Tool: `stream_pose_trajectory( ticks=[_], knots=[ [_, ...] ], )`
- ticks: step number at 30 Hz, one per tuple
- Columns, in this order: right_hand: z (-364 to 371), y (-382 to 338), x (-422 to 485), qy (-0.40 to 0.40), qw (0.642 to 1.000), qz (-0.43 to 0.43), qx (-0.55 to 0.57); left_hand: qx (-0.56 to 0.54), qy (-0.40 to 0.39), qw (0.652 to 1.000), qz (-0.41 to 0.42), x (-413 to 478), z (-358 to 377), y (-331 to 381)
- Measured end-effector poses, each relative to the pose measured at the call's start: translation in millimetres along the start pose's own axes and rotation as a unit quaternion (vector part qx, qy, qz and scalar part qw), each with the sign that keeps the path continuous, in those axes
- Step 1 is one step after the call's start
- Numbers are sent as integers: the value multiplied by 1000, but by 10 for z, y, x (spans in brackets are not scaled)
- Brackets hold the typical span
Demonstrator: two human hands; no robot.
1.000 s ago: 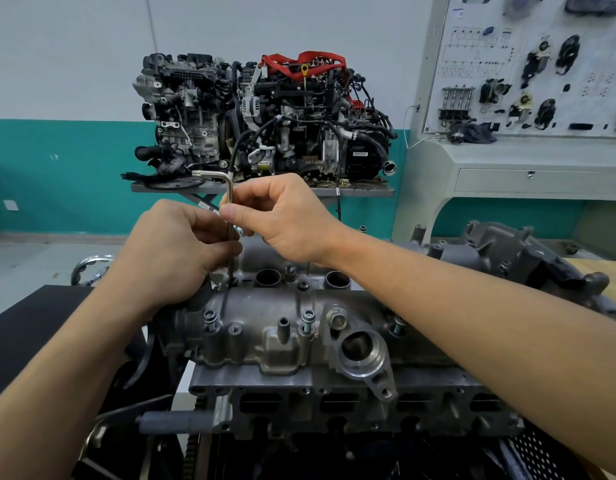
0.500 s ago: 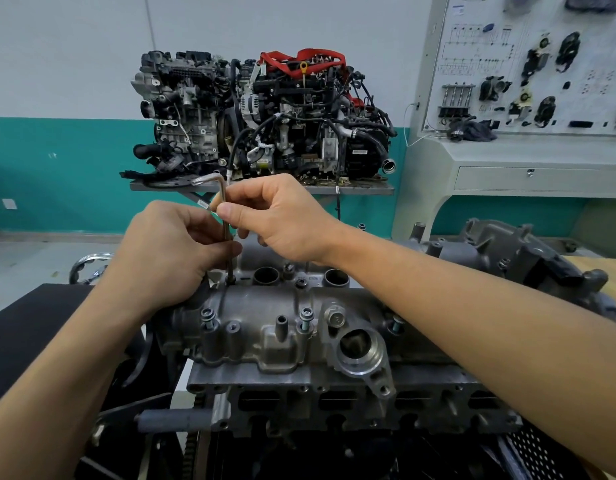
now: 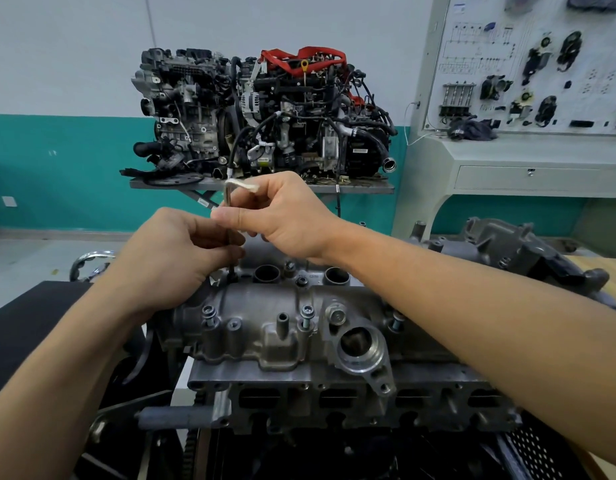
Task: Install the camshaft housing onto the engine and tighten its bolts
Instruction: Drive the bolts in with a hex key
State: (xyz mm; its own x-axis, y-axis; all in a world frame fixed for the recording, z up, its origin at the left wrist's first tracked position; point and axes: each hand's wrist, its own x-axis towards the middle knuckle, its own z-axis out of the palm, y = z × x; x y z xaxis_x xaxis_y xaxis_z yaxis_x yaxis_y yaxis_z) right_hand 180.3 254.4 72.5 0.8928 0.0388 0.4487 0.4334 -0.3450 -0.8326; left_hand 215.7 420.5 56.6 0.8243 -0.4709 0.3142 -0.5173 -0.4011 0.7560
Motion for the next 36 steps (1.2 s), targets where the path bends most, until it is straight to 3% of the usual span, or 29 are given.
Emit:
stream_pose_trajectory(
  ticks=[5, 9, 13, 19, 24, 27, 33, 36],
  knots=[
    [32, 41, 15, 6, 999, 30, 41, 17, 52, 998, 8, -33, 1, 30],
    [-5, -6, 1, -51, 995, 61, 58, 4, -7, 1000, 19, -65, -27, 59],
    [-30, -9, 4, -41, 997, 55, 29, 8, -35, 999, 20, -39, -19, 25],
    [-5, 11, 19, -4, 999, 30, 26, 43, 77, 996, 34, -37, 42, 1],
    [-25, 5, 20, -60, 994, 68, 57, 49, -2, 998, 44, -41, -15, 19],
    [-43, 7, 19, -50, 997, 53, 14, 53, -27, 998, 39, -52, -21, 38],
    [-3, 33, 20, -12, 1000, 20, 16, 61, 74, 995, 30, -63, 39, 50],
    [3, 25, 15, -28, 999, 19, 26, 48, 65, 996, 24, -51, 32, 36]
  ],
)
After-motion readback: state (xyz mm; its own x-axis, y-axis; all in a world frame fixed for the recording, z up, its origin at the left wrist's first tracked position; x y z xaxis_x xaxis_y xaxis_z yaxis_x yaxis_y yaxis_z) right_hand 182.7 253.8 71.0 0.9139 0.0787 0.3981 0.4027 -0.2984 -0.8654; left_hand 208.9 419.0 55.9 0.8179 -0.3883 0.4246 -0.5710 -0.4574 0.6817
